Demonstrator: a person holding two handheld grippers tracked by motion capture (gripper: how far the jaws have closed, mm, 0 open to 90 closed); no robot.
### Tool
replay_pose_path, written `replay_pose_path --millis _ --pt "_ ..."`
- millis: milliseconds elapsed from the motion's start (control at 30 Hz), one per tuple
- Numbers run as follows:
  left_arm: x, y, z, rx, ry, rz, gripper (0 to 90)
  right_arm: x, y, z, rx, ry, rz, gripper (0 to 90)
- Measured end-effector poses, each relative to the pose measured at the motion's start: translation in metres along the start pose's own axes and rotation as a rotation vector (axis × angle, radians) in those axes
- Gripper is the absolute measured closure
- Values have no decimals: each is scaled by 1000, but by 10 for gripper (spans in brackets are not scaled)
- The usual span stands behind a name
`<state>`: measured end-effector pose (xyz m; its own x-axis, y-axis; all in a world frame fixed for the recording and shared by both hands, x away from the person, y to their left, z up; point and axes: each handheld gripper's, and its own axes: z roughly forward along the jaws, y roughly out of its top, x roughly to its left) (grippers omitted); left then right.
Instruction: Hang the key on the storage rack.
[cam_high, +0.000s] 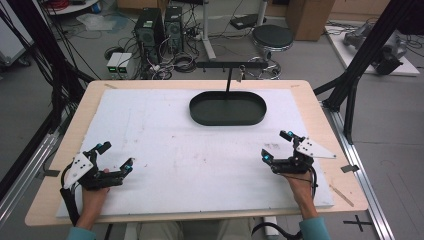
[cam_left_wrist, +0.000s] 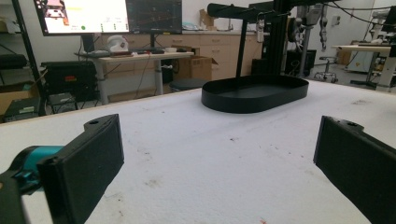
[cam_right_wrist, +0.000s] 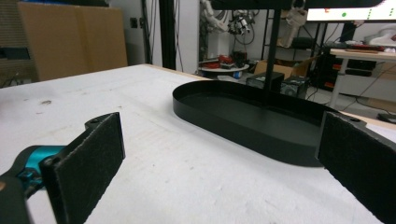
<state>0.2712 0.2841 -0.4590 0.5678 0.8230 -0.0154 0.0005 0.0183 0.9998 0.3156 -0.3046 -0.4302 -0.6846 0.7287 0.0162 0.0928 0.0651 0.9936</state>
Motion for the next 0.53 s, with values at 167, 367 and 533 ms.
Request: replay_pose_path --millis 167,367,533 --pt "0 0 0 -1 0 -3 20 -1 -17 -4 -15 -1 36 5" --pt "0 0 0 -1 0 -4 20 -1 -20 -6 -32 -7 21 5" --pt "0 0 0 -1 0 -2 20 1 -20 -6 -29 -11 18 5"
